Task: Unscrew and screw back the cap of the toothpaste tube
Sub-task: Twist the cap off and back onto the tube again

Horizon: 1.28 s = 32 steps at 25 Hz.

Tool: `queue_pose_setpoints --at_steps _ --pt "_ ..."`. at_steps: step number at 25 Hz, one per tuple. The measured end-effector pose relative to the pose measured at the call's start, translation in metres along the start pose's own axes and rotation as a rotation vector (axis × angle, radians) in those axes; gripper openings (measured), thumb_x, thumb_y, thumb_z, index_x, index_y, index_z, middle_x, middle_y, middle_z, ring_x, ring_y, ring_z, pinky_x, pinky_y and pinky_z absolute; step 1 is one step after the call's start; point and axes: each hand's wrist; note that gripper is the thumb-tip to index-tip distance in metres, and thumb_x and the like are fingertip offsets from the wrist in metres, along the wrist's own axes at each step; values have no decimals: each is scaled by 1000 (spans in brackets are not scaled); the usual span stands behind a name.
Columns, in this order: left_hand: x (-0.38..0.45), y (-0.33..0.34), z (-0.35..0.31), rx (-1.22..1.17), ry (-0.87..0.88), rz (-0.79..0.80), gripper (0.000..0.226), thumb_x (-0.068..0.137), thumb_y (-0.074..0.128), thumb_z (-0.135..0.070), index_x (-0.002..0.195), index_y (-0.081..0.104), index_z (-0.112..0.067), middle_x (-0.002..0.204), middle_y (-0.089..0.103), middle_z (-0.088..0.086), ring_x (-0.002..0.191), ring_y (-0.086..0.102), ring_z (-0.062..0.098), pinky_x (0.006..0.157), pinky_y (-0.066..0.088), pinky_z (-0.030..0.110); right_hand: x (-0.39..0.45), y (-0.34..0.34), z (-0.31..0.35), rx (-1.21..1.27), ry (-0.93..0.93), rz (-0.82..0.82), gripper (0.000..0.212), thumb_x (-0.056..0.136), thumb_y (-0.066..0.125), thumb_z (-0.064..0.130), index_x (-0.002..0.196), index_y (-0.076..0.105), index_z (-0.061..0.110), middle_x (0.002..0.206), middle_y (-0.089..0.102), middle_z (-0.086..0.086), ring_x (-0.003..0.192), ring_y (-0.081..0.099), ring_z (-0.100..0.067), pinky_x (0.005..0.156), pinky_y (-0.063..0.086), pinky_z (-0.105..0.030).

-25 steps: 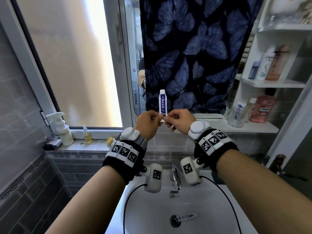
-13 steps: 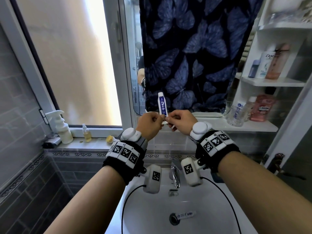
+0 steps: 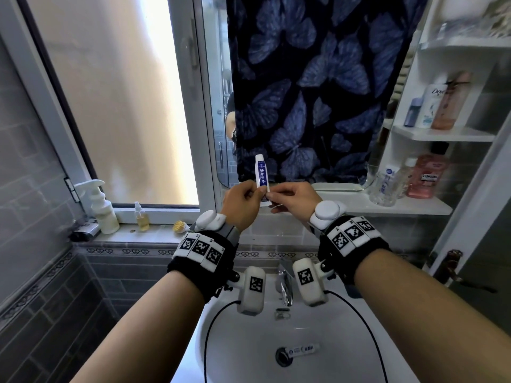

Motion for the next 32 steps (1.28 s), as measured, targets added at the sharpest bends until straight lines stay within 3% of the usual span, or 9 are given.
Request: queue_pose_setpoints --at_steps 6,9,11,14,17,21,24,29,32 --pt "4 -1 0 140 78 161 41 100 47 -40 76 60 -9 69 68 7 65 66 23 65 51 34 1 -5 0 -96 33 -21 5 89 68 5 89 73 6 70 69 -4 59 63 -13 62 61 -27" --pt "6 1 -1 198 112 266 38 103 43 -37 74 59 -17 59 63 -7 52 60 3 57 46 19 -1 -7 -1 -204 -5 -23 14 91 65 9 100 73 0 80 70 -12 67 65 -17 65 62 -32" --pt "7 3 -6 154 125 252 35 103 43 -35 72 55 -23 59 61 -9 49 57 0 53 41 11 -1 -9 0 -162 -42 -37 19 95 60 8 107 71 -2 90 71 -13 74 67 -16 67 62 -31" --pt "9 0 0 10 59 308 35 102 43 -36 72 55 -23 63 64 -5 51 58 7 56 46 17 -1 -9 -2 -113 -59 -16 18 95 60 8 108 70 -1 91 71 -11 76 67 -13 67 62 -29" --pt "5 -2 9 41 26 392 36 102 43 -39 77 58 -18 63 65 -5 53 59 10 57 47 24 -4 -2 -10 -182 -38 -18 10 94 63 12 97 71 7 81 68 -6 68 62 -13 62 59 -27" --pt "4 0 10 -73 -69 236 36 96 58 -38 84 62 -4 67 67 1 59 66 19 60 54 35 1 11 -13 -283 -35 -196 8 90 65 18 86 64 11 73 66 -3 63 60 -17 63 54 -33" --pt "3 1 8 -120 -76 207 31 95 62 -30 86 64 0 67 67 7 61 64 21 63 55 39 4 7 -15 -268 -5 -145 7 92 63 15 89 66 10 75 65 -6 66 60 -20 66 56 -37" --pt "0 -5 4 -154 -18 212 21 96 59 -16 82 59 0 67 61 6 61 61 20 59 45 26 6 5 -12 -51 -30 -105 19 88 70 12 103 71 1 83 72 -6 70 69 -9 61 57 -24" --pt "-5 -5 8 -177 -36 176 26 96 58 -13 84 57 10 68 61 7 59 60 18 53 42 15 8 11 -11 37 3 -69 21 87 71 9 106 72 -1 88 74 -12 76 73 -16 70 61 -31"
Point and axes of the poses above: each hand's wrist, its own x-axis towards the middle knuckle, its own y-axis out of the palm, z = x × y
